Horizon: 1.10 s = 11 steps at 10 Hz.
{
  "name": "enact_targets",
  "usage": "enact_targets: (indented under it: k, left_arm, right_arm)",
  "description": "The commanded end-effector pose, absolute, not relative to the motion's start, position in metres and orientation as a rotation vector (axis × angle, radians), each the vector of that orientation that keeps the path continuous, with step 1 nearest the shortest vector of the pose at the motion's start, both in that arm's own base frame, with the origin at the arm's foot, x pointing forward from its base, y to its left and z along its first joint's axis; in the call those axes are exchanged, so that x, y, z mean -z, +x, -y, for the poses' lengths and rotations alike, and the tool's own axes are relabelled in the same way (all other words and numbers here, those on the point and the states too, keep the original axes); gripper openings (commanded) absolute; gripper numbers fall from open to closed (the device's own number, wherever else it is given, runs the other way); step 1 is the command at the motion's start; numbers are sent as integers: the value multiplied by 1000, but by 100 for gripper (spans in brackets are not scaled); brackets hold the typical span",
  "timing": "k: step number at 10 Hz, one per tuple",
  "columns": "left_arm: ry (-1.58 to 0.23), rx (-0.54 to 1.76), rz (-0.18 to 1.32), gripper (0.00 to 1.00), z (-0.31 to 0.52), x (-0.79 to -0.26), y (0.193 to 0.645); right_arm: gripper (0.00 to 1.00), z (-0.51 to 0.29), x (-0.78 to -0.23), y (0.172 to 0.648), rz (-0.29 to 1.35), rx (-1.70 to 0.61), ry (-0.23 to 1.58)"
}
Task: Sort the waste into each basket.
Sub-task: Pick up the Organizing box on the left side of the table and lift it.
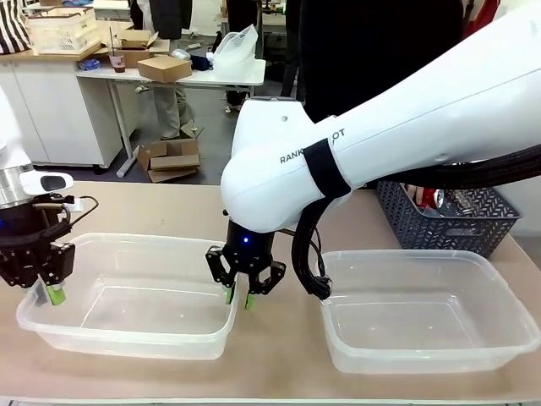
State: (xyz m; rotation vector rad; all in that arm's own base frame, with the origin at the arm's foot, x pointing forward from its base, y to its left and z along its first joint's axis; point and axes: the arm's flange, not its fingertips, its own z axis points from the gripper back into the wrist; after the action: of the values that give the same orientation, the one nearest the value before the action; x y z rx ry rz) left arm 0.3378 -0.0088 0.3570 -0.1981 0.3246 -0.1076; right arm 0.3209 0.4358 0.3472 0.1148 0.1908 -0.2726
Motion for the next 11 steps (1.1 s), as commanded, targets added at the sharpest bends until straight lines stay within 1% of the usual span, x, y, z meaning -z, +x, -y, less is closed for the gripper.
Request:
enact_targets:
  k: [1, 6, 7, 8, 9, 10, 11]
  left_arm:
    - [-213, 104, -328, 0, 15, -340, 307]
    - [-220, 73, -331, 0, 11, -342, 310]
    - [-207, 55, -328, 0, 9, -346, 312]
    - [-213, 21, -345, 0, 2, -362, 322]
    - [-225, -12, -296, 0, -8, -397, 333]
    - [-233, -59, -248, 0, -18, -442, 341]
    - [-186, -94, -190, 0, -24, -554, 341]
  right_arm:
    - [0, -438, -348, 321, -187, 304, 122]
    - [0, -429, -339, 326, -233, 326, 177]
    - [0, -427, -340, 326, -248, 325, 188]
    - [0, -421, -345, 328, -267, 318, 207]
    - [0, -417, -362, 329, -291, 302, 208]
    - [0, -417, -391, 332, -340, 255, 226]
    - [0, -431, -460, 332, -369, 213, 136]
